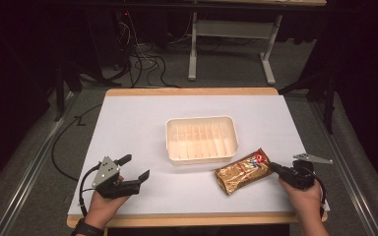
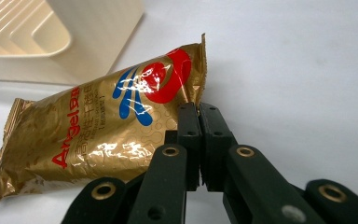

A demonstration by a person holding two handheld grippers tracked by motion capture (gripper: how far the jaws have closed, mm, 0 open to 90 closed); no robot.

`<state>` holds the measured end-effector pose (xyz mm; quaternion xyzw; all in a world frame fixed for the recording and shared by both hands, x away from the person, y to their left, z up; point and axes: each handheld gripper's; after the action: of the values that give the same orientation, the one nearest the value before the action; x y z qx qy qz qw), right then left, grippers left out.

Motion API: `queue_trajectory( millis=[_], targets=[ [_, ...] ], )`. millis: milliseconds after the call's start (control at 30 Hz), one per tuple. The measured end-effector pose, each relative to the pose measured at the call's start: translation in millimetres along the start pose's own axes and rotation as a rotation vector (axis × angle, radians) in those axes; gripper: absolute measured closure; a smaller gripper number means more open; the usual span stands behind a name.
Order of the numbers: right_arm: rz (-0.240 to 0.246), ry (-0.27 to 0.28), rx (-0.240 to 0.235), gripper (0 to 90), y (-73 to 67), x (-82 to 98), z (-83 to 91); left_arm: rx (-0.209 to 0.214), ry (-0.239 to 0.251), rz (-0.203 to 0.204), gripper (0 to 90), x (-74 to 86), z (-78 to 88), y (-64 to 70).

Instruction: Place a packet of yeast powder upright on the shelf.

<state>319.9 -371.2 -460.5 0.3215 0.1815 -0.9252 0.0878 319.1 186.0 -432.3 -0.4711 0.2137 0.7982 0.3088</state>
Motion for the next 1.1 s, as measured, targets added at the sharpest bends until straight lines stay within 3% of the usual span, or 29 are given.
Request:
queue_trajectory(
  millis=[233,333,433,467,500,533,567,667,900,1100],
  targets=[
    [-0.017,0.004,0.006,88.0,5.2,0.5,-0.5,0.005,-0.007,-0.006,16.1,0.1,-1.1,-0.1],
    [-0.028,0.002,0.001,82.4,5.4,0.8,-1.5,0.003,-0.006,-0.003,16.1,0.1,-1.8,-0.5],
    [-0.046,0.008,-0.009,68.7,5.9,2.1,-3.3,0.003,-0.004,-0.001,16.1,0.2,-1.1,0.0],
    [-0.076,0.028,-0.040,56.6,6.4,3.2,-3.1,0.002,-0.005,-0.005,16.1,0.2,-0.5,0.4],
    [-0.076,0.028,-0.040,56.6,6.4,3.2,-3.1,0.002,-0.005,-0.006,16.1,0.3,-0.2,0.8],
    [-0.131,0.062,-0.102,47.8,8.7,5.0,-2.1,0.002,-0.003,-0.004,16.1,0.4,-0.1,1.0],
    [-0.131,0.062,-0.102,47.8,8.7,5.0,-2.1,0.002,-0.003,-0.003,16.1,0.4,0.2,1.1],
    [-0.191,0.091,-0.140,39.1,11.7,6.9,-1.5,0.000,0.001,0.001,16.1,0.5,0.4,1.0],
    [-0.354,0.072,-0.219,37.9,24.8,13.4,-9.7,-0.001,0.004,0.003,16.1,0.9,0.7,0.6],
    [-0.387,0.048,-0.278,47.5,25.3,13.6,-18.9,-0.002,0.004,0.005,16.1,1.5,1.2,0.1]
  ],
)
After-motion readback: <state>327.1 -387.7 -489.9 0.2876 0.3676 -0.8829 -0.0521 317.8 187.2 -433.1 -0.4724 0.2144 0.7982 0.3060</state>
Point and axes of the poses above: each handheld gripper's, and its own axes: z roughly backward along the jaws, x roughly out of its underside, y roughly to its right, and after that the axes turned 9 degrees about -y, right-handed
